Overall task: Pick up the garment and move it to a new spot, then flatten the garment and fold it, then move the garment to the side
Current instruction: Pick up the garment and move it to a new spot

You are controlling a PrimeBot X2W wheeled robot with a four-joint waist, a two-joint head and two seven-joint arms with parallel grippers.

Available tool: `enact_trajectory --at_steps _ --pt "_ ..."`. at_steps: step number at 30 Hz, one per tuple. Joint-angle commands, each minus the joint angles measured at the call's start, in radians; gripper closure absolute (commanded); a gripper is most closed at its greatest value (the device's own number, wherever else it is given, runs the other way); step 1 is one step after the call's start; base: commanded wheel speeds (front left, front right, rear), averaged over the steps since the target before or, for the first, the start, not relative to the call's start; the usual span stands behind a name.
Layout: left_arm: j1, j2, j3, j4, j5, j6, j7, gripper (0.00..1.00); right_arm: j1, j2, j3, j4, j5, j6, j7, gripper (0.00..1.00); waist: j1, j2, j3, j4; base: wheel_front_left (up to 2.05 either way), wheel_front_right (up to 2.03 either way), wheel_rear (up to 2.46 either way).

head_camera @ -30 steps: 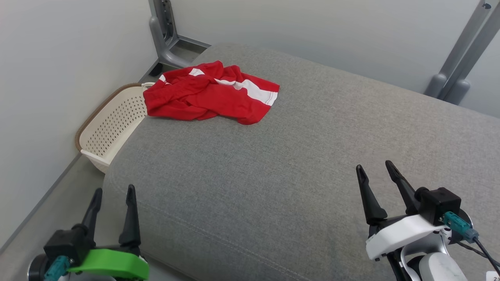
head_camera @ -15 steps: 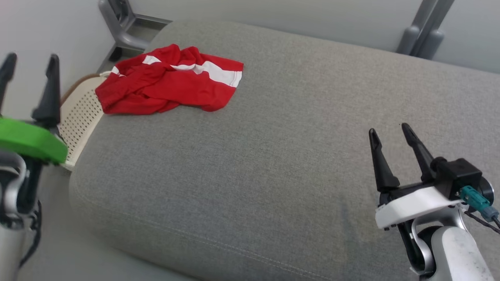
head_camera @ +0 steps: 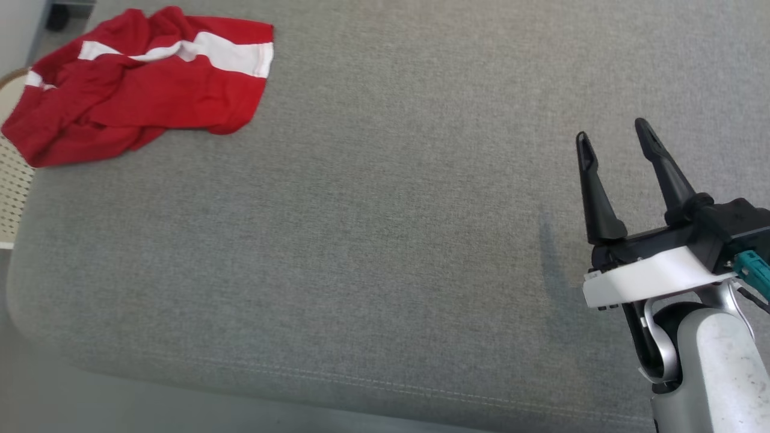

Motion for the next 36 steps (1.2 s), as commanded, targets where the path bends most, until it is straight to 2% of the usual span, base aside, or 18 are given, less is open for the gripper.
enact_trajectory --at_steps 1,8,22,30,31,32,34,35,36 --pt "-0.032 -0.008 -0.004 0.011 -0.001 -0.004 0.001 0.0 -0.014 -0.004 -0.006 -0.011 -0.007 -0.001 0.003 0.0 -0.0001 0.0 0.141 -0.118 0.0 0.0 0.0" --pt "-0.141 -0.039 -0.014 0.128 0.002 -0.004 -0.025 0.0 0.013 -0.004 -0.026 -0.067 -0.027 -0.001 0.011 0.0 -0.0001 0.0 0.241 -0.164 0.0 0.0 0.0" --pt "-0.255 0.027 -0.031 0.38 0.061 -0.025 -0.14 0.0 0.058 -0.035 -0.039 -0.148 -0.037 -0.001 0.034 0.0 -0.0001 0.0 0.339 -0.201 0.0 0.0 0.0" --pt "-0.309 0.033 -0.045 0.48 0.079 -0.006 -0.168 0.0 0.06 -0.05 -0.04 -0.169 -0.034 -0.001 0.043 0.0 -0.0001 0.0 0.366 -0.204 0.0 0.0 0.0" --pt "-0.309 0.032 -0.048 0.495 0.081 -0.009 -0.163 0.13 0.06 -0.051 -0.04 -0.17 -0.034 -0.001 0.045 0.0 -0.0001 0.0 0.366 -0.204 0.0 0.0 0.0" --pt "-0.312 0.03 -0.05 0.51 0.08 -0.011 -0.158 0.43 0.057 -0.052 -0.04 -0.172 -0.034 -0.001 0.045 0.0 -0.0001 0.0 0.366 -0.203 0.0 0.0 0.0" --pt "-0.319 0.024 -0.057 0.532 0.076 -0.026 -0.145 0.69 0.051 -0.052 -0.035 -0.173 -0.032 -0.001 0.046 0.0 -0.0001 0.0 0.364 -0.202 0.0 0.0 0.0" --pt "-0.324 0.019 -0.059 0.545 0.072 -0.037 -0.157 1.0 0.045 -0.053 -0.032 -0.17 -0.029 -0.001 0.044 0.0 -0.0001 0.0 0.36 -0.2 0.0 0.0 0.0" --pt "-0.324 0.019 -0.059 0.545 0.072 -0.037 -0.157 1.0 0.045 -0.053 -0.032 -0.17 -0.029 -0.001 0.044 0.0 -0.0001 0.0 0.36 -0.2 0.0 0.0 0.0"
